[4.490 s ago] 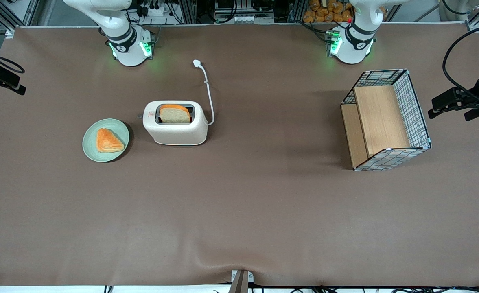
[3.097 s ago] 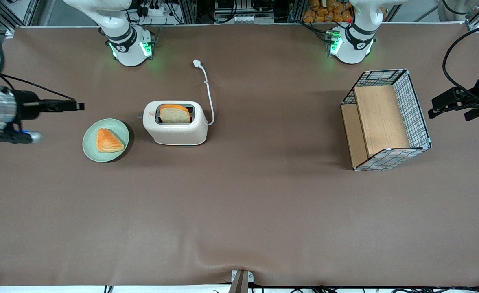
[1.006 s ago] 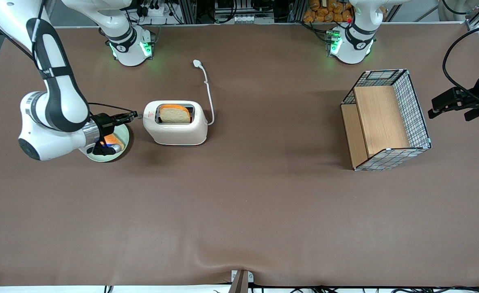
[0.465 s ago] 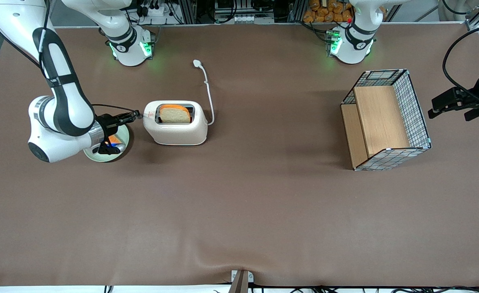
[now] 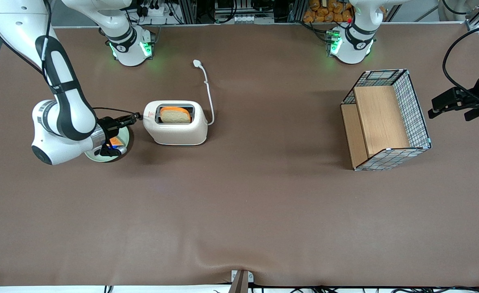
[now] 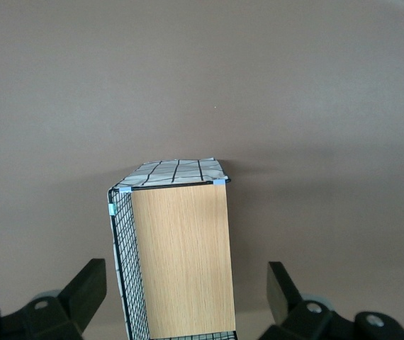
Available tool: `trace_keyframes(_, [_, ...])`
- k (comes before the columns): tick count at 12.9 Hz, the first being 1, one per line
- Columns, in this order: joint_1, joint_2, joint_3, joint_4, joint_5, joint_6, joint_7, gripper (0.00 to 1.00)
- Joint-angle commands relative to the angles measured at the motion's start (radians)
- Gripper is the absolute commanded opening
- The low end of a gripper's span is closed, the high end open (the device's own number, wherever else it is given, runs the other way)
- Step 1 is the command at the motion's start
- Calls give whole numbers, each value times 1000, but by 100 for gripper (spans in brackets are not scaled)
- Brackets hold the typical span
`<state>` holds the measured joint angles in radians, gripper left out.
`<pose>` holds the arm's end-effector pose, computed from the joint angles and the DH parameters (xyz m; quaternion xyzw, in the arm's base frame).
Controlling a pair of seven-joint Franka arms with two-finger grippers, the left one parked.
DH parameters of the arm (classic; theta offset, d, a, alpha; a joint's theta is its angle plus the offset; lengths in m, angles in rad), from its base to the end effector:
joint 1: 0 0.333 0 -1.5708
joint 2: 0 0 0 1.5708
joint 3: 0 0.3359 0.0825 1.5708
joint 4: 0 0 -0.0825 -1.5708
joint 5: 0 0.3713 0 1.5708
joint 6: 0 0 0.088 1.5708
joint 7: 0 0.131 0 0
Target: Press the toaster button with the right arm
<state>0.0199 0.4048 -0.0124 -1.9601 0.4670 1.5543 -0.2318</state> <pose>0.5025 0.0635 0.2579 -0.8987 -0.0192 0.3574 0.2533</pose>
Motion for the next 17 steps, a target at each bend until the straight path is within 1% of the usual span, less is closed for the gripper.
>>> trace_keyframes(1, [-17, 18, 3, -9, 18, 21, -46, 0])
trace_keyframes(9, [-29, 68, 5, -9, 22, 40, -66, 0])
trace_keyframes(17, [-9, 118, 5, -9, 22, 79, -66, 0])
